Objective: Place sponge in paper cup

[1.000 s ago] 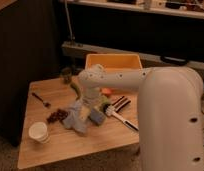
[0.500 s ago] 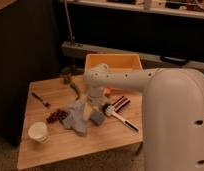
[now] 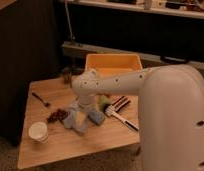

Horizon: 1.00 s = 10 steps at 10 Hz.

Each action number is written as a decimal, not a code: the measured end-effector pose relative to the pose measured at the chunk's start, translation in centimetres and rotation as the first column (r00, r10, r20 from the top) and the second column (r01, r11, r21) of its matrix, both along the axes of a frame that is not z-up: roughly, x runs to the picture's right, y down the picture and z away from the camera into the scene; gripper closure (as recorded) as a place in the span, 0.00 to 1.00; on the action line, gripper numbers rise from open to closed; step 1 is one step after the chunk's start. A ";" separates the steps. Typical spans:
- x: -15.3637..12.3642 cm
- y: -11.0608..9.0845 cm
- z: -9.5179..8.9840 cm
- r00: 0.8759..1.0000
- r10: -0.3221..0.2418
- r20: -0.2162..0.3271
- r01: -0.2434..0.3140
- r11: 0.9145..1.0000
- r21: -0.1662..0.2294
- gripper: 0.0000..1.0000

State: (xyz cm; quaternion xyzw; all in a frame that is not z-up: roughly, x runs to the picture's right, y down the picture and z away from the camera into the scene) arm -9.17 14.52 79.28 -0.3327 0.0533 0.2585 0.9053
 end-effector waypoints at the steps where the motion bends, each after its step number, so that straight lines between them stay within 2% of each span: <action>1: -0.5 0.1 0.1 1.000 0.000 0.010 0.000 1.000 0.008 0.20; 3: 0.6 -0.9 1.2 0.999 0.036 -0.003 -0.036 0.999 0.020 0.20; 5: 1.7 -1.8 2.8 0.997 0.070 -0.024 -0.070 0.997 0.015 0.20; 8: 2.0 -1.5 5.3 0.997 0.049 -0.061 -0.051 0.999 -0.020 0.20; 10: 2.0 -0.5 6.6 0.996 0.031 -0.080 -0.034 0.998 -0.046 0.20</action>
